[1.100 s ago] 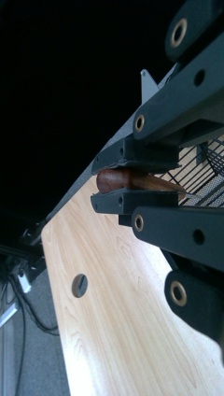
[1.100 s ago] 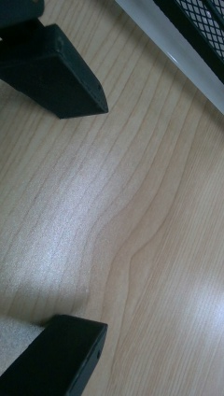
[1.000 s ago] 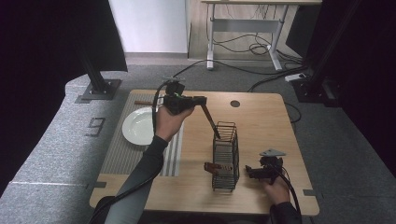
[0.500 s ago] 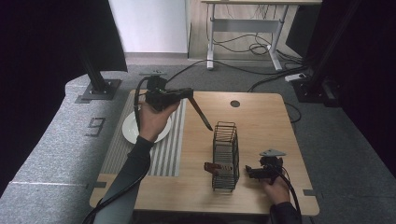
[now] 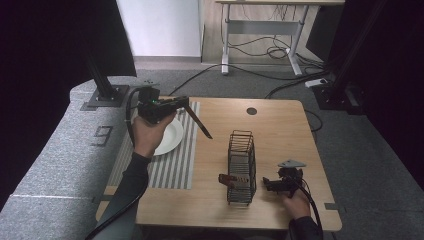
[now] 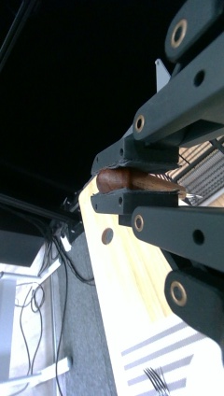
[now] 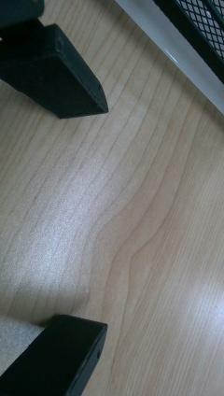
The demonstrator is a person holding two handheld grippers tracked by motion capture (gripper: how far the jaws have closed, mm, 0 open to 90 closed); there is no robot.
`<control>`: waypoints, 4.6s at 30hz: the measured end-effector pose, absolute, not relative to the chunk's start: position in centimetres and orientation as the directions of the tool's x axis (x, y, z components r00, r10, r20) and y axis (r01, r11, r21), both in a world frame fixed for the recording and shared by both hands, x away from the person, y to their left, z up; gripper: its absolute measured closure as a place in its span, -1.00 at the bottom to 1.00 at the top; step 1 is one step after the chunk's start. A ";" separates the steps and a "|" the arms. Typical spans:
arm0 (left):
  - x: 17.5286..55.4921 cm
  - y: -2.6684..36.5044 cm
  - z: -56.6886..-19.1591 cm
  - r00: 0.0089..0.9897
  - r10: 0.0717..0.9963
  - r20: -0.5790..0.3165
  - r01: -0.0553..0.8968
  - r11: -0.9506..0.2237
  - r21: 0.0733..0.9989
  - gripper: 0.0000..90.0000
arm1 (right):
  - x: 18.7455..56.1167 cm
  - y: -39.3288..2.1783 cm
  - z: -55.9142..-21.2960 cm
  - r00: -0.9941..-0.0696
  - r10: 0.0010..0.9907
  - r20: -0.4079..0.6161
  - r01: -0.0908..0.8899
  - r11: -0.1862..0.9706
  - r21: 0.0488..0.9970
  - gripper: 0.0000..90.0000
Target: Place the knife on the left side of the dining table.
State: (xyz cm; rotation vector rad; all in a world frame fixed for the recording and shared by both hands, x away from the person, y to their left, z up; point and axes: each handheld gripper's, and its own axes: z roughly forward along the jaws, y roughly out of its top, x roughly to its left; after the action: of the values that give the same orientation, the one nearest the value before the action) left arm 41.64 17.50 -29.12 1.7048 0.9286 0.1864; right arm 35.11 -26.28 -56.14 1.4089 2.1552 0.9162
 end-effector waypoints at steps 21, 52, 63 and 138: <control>40.2 23.0 -34.9 0.532 0.760 -0.372 0.531 0.042 0.846 0.79 | 35.1 -26.3 -56.1 -0.407 0.913 0.018 0.647 0.274 0.712 -1.00; 37.3 28.1 -42.0 0.354 0.812 -0.464 0.585 0.194 0.787 0.79 | 35.1 -26.3 -56.2 -0.408 0.913 0.017 0.644 0.275 0.714 -1.00; 37.2 28.9 -43.0 0.338 0.822 -0.458 0.593 0.192 0.782 0.79 | 35.1 -26.3 -56.2 -0.408 0.913 0.018 0.644 0.274 0.714 -1.00; 38.2 34.9 -52.4 0.155 0.912 -0.379 0.584 0.224 0.780 0.29 | 35.1 -26.3 -56.2 -0.408 0.913 0.017 0.644 0.274 0.714 -1.00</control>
State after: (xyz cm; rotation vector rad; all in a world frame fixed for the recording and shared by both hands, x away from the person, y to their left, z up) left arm 38.25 34.88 -52.35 1.4653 1.5345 0.4282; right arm 35.12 -26.27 -56.16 1.4069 2.1528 0.9185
